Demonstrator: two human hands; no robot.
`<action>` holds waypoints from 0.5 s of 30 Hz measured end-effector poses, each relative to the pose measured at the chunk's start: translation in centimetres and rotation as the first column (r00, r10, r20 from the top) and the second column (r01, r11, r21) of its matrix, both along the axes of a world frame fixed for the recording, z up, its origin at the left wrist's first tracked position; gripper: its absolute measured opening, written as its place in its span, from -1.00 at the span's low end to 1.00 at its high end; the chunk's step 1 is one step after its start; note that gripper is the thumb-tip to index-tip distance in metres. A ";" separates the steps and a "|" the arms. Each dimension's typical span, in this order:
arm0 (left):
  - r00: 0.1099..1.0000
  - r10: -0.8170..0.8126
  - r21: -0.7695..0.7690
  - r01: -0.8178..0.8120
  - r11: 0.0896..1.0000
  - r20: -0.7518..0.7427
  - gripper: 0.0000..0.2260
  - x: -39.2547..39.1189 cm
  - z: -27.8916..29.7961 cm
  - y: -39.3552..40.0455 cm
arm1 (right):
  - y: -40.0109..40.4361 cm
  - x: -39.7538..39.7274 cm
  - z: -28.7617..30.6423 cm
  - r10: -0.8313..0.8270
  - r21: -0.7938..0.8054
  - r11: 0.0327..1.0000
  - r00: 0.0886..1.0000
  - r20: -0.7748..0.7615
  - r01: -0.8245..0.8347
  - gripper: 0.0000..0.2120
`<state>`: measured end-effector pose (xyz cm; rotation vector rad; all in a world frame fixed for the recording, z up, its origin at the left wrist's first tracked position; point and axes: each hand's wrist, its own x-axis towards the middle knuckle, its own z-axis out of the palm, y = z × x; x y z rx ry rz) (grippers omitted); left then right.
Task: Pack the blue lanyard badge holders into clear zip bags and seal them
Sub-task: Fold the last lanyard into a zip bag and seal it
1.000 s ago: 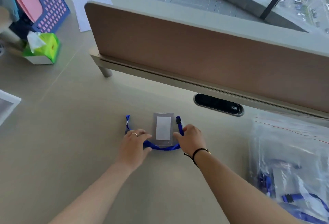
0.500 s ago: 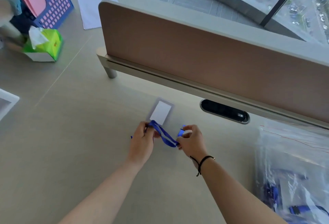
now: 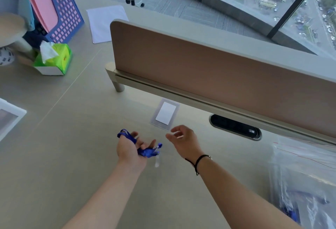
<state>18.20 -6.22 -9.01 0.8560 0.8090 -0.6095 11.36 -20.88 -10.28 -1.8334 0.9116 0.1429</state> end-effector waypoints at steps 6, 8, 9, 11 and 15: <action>0.999 -0.053 0.156 0.051 0.986 0.004 -0.84 2.3 -0.3 0.1 | -1.6 3.2 -2.3 0.484 -0.477 0.669 0.821 -0.303 -0.570 -0.43; 0.993 -0.119 0.200 0.116 0.973 0.000 -0.80 2.6 -0.5 -0.1 | -1.3 2.8 -3.1 0.523 -0.466 0.615 0.771 -0.363 -0.636 -0.44; 0.985 -0.175 0.250 0.170 0.953 -0.004 -0.76 2.6 -0.7 -0.3 | -1.1 2.4 -3.3 0.526 -0.477 0.605 0.770 -0.361 -0.637 -0.46; 0.915 -0.404 0.454 0.358 0.816 0.005 -0.69 2.5 -1.3 -0.5 | -0.7 1.1 -3.7 0.519 -0.536 0.594 0.795 -0.313 -0.599 -0.55; 0.528 -0.849 0.826 0.469 0.312 0.021 -0.68 1.2 -3.6 -1.1 | 0.5 -1.5 -4.1 0.491 -0.568 0.613 0.828 -0.272 -0.550 -0.57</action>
